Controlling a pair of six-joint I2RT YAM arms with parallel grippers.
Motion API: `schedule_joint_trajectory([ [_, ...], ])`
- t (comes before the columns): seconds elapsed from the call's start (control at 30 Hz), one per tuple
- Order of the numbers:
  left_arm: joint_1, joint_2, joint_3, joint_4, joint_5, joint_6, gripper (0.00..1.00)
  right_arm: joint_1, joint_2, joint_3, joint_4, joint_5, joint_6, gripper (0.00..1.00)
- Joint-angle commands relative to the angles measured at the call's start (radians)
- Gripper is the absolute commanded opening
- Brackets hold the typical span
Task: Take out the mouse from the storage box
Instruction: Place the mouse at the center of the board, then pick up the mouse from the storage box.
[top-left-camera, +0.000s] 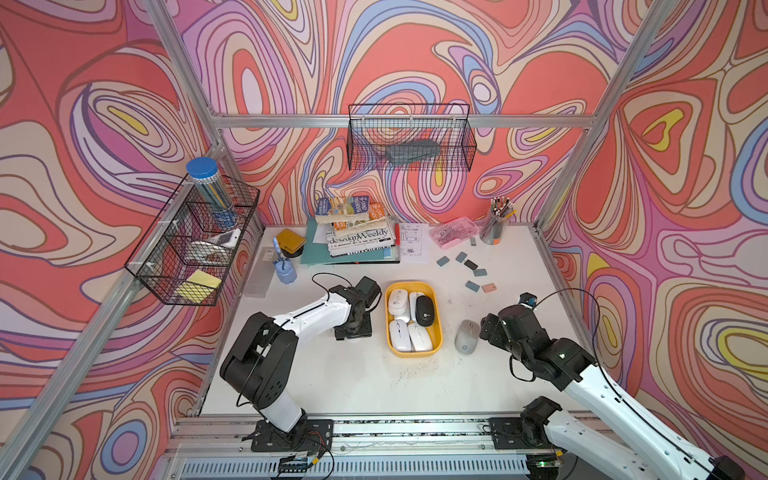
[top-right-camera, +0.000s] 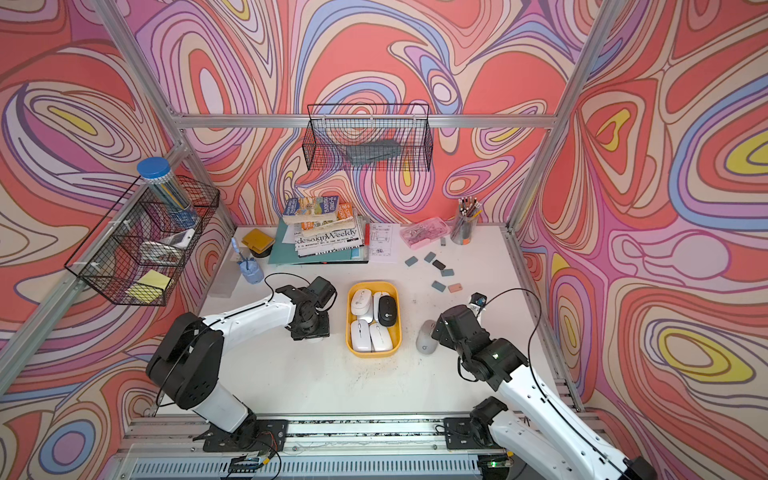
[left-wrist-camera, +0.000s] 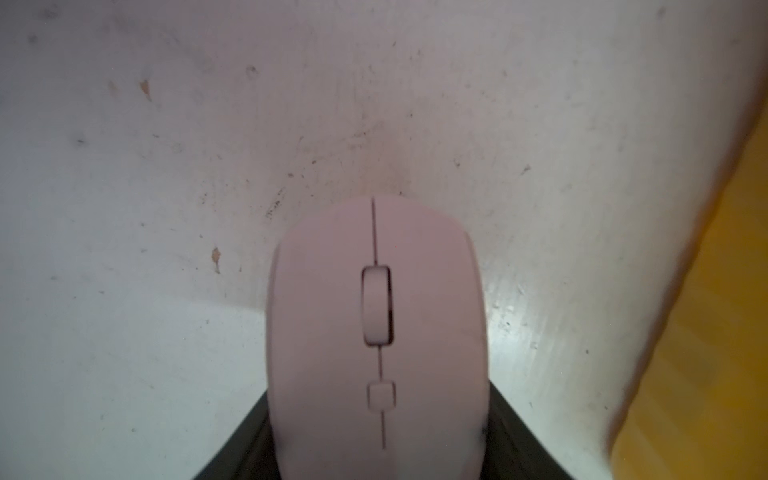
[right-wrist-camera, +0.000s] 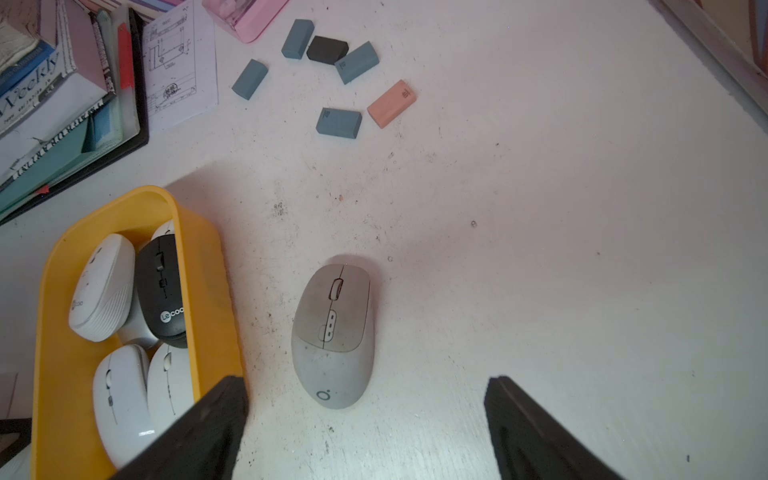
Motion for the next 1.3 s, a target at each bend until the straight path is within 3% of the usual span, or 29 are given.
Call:
schedule_joint_trajectory([
  [0.0,0.033,0.035,-0.044,0.063,0.044,-0.037,0.44,-0.004,-0.017,-0.024,0.011,-0.012,-0.009,0.91],
  [0.17,0.042,0.077,-0.068,0.086,0.071,-0.038,0.49,-0.004,-0.016,-0.037,0.019,-0.014,-0.009,0.91],
  [0.43,0.041,0.032,-0.092,0.074,0.082,-0.031,0.99,-0.003,0.041,-0.039,0.095,-0.111,-0.031,0.91],
  [0.7,0.041,-0.195,-0.109,-0.008,0.103,-0.045,0.99,0.025,0.214,0.058,0.197,-0.211,-0.058,0.85],
  [1.0,0.042,-0.514,0.016,-0.21,-0.061,0.076,0.99,0.342,0.642,0.344,0.172,-0.086,-0.054,0.83],
  [1.1,0.042,-0.569,0.016,-0.227,-0.095,0.12,0.99,0.362,0.755,0.369,0.226,-0.118,-0.055,0.83],
  [1.27,0.043,-0.664,-0.012,-0.232,-0.059,0.138,0.99,0.367,0.879,0.455,0.221,-0.147,-0.095,0.83],
])
